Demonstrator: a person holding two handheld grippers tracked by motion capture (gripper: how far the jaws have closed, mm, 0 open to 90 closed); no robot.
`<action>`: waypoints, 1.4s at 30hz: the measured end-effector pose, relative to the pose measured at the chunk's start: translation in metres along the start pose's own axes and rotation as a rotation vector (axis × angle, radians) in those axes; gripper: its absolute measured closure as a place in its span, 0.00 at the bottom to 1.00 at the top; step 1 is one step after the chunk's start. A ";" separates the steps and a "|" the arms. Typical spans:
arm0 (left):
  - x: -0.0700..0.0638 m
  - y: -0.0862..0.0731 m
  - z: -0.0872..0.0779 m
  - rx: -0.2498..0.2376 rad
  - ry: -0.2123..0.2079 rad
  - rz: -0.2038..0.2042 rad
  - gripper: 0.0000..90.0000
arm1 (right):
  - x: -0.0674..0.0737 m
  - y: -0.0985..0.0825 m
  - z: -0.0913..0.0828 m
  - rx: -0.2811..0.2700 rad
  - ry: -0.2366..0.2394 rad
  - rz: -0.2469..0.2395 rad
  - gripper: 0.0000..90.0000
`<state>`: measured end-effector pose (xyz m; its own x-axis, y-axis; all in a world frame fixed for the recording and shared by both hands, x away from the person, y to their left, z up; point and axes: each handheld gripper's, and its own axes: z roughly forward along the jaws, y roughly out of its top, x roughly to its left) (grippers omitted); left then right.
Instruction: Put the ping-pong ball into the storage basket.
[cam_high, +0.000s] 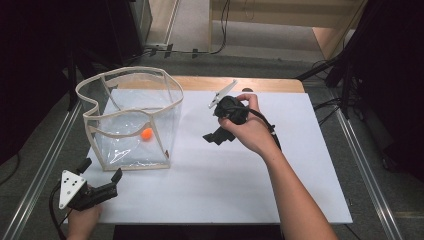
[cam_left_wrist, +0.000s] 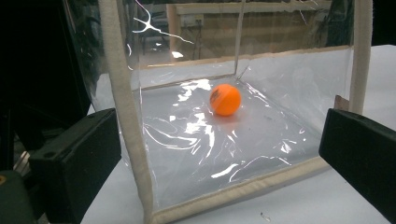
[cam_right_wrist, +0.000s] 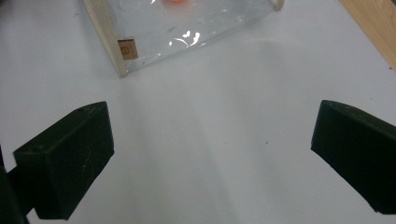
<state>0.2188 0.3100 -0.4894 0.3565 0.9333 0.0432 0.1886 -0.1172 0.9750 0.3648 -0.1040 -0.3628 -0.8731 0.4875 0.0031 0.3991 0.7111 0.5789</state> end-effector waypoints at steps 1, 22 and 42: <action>0.000 0.000 0.000 0.000 0.000 0.000 0.00 | 0.000 -0.007 0.000 -0.009 0.001 0.011 0.00; -0.001 0.000 0.000 0.002 0.001 0.004 0.00 | 0.002 -0.069 -0.004 -0.061 -0.025 0.066 0.00; -0.001 0.000 0.000 0.005 0.005 0.008 0.00 | 0.007 -0.125 -0.014 -0.138 -0.056 0.138 0.00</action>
<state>0.2180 0.3089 -0.4894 0.3537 0.9340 0.0516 0.1901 -0.1258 0.9737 0.3052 -0.1962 -0.4236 -0.7945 0.6055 0.0465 0.4680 0.5616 0.6823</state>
